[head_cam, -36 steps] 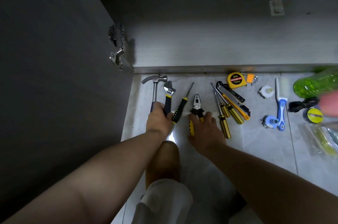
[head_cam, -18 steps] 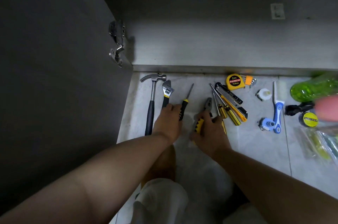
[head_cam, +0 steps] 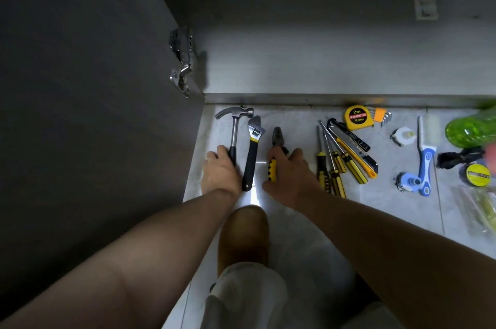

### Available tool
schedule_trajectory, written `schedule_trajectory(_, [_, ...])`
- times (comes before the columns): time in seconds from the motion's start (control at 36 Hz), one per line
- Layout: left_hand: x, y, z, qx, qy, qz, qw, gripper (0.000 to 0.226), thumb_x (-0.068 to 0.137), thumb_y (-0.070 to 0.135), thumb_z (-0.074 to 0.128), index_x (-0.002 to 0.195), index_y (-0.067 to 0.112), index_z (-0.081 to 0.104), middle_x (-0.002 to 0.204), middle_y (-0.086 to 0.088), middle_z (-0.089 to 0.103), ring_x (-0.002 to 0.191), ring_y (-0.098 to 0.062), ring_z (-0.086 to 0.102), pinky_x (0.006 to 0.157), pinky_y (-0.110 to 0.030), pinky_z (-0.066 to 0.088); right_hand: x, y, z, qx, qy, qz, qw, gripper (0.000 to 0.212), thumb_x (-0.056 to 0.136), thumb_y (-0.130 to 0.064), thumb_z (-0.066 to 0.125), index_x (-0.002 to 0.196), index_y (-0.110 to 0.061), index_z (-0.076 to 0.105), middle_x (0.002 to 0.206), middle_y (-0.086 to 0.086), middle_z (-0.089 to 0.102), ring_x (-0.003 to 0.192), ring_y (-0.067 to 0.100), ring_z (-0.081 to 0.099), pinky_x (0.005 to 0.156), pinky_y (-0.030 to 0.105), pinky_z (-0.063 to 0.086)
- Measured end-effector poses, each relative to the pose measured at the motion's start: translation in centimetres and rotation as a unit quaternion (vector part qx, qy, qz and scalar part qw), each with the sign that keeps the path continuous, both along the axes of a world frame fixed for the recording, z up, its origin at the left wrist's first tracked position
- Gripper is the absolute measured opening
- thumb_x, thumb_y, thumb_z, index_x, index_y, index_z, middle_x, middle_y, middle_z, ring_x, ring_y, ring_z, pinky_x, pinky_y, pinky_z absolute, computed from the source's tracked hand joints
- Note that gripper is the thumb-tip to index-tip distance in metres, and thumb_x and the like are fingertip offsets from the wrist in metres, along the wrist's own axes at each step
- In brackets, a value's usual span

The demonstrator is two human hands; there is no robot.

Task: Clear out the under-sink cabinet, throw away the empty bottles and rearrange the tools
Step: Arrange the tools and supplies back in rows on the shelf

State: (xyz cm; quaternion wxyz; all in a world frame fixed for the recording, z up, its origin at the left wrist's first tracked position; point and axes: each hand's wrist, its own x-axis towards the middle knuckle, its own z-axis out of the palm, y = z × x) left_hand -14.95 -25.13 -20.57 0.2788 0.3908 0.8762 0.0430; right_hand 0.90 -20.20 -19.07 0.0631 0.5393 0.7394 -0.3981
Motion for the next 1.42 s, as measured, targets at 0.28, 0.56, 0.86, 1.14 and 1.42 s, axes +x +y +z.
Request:
schedule_trajectory(0.28, [-0.1,-0.1,-0.2,-0.004,0.006,-0.001,1.0,0.019,0.098,0.016,0.051,0.116,0.01,0.05,0.118,-0.013,0.055,0.106,-0.036,0.057,0.089,-0.048,0.049,-0.3,0.2,-0.8,0.057,-0.068,0.054,0.995,0.066,0.081,-0.018,0.07,0.133,-0.03,0.032,0.13,0.011,0.031,0.112,0.031,0.042,0.068,0.035,0.046])
schedule_trajectory(0.56, [-0.6,-0.7,0.4,0.002,0.03,0.001,1.0,0.027,0.095,0.025,0.057,0.118,0.015,0.049,0.12,-0.01,0.052,0.109,-0.033,0.054,0.09,-0.049,0.049,1.1,-1.4,-1.0,0.093,-0.052,0.034,0.994,0.07,0.085,-0.023,0.068,0.143,-0.025,0.029,0.13,0.01,0.036,0.116,0.028,0.044,0.08,0.042,0.058])
schedule_trajectory(0.86, [2.4,0.4,0.0,-0.022,0.014,-0.229,0.973,0.055,0.099,0.02,0.054,0.148,0.032,0.031,0.121,-0.011,0.048,0.102,-0.034,0.061,0.078,-0.046,0.059,1.1,-1.9,-1.5,0.083,-0.078,0.098,0.989,0.086,0.082,-0.029,0.076,0.149,-0.036,0.023,0.148,0.013,0.017,0.13,0.03,0.039,0.088,0.039,0.058])
schedule_trajectory(1.14, [2.2,-0.2,0.9,-0.011,0.0,-0.196,0.981,0.052,0.096,0.004,0.048,0.144,0.023,0.038,0.12,-0.013,0.051,0.097,-0.035,0.061,0.081,-0.047,0.057,0.2,-1.7,-0.9,0.071,-0.086,0.093,0.989,0.082,0.085,-0.02,0.073,0.15,-0.033,0.024,0.151,0.014,0.017,0.13,0.033,0.039,0.093,0.037,0.054])
schedule_trajectory(1.42, [1.5,-1.0,1.0,-0.008,0.01,-0.171,0.985,0.052,0.098,0.007,0.048,0.144,0.027,0.038,0.12,-0.011,0.05,0.099,-0.033,0.061,0.081,-0.046,0.057,-1.6,-2.0,-1.5,0.071,-0.071,0.112,0.989,0.084,0.088,-0.014,0.071,0.152,-0.035,0.021,0.156,0.012,0.012,0.135,0.032,0.035,0.102,0.038,0.05])
